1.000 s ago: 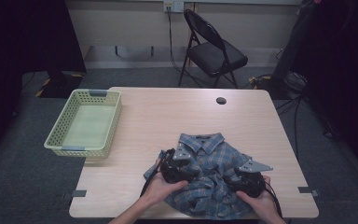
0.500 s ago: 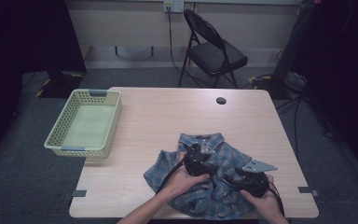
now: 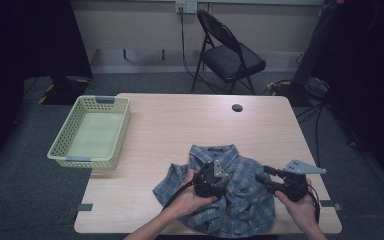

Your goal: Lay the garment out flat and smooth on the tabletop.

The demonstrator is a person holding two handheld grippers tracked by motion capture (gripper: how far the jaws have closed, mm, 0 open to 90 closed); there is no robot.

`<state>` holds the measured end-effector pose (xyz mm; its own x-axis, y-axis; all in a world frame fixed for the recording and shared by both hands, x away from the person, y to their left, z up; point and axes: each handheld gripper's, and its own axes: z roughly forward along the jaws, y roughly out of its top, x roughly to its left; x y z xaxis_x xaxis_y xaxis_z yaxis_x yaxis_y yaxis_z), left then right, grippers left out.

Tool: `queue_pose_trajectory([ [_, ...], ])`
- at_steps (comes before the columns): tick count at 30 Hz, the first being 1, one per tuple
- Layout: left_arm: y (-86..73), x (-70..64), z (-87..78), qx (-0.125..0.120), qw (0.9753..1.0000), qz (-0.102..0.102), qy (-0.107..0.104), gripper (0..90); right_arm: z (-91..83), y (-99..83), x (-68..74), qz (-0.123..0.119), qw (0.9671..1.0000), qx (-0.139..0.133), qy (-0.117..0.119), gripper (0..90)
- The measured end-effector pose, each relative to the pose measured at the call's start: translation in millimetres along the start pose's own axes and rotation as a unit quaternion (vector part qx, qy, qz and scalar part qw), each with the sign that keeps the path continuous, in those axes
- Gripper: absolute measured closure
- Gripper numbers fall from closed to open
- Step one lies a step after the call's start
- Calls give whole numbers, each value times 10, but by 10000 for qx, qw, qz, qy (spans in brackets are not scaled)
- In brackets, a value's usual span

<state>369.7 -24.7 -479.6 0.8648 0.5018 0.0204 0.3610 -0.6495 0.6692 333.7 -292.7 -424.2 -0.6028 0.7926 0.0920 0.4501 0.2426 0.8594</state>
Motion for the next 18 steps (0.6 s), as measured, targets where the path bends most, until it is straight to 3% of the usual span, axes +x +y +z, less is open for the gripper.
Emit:
queue_pose_trajectory([
  [3,-34,-6,-22,-43,10000,-2,-45,509,59,109,-195,194,9997,-16,-133,550],
  [4,-49,0,-31,-58,10000,-5,-71,509,59,109,-195,194,9997,-16,-133,550],
  [5,-63,12,-34,-92,9999,-25,-108,508,205,163,-344,368,9990,214,-128,553],
  [8,-61,26,-31,-93,9998,-45,-158,508,420,146,-465,522,9972,484,-239,524],
  [9,-61,26,-31,-93,9998,-45,-158,508,483,122,-497,627,9965,524,-170,523],
  [11,-72,28,-30,-139,9997,-58,-167,508,584,60,-530,817,9948,605,-28,506],
  [13,-76,30,-30,-157,9997,-58,-175,507,657,9,-513,700,9939,848,-111,492],
  [15,-84,30,-31,-183,9997,-53,-171,507,685,-59,-502,782,9925,937,-13,476],
  [18,-87,33,-32,-184,9997,-38,-180,506,691,-135,-473,722,9924,991,-35,474],
])
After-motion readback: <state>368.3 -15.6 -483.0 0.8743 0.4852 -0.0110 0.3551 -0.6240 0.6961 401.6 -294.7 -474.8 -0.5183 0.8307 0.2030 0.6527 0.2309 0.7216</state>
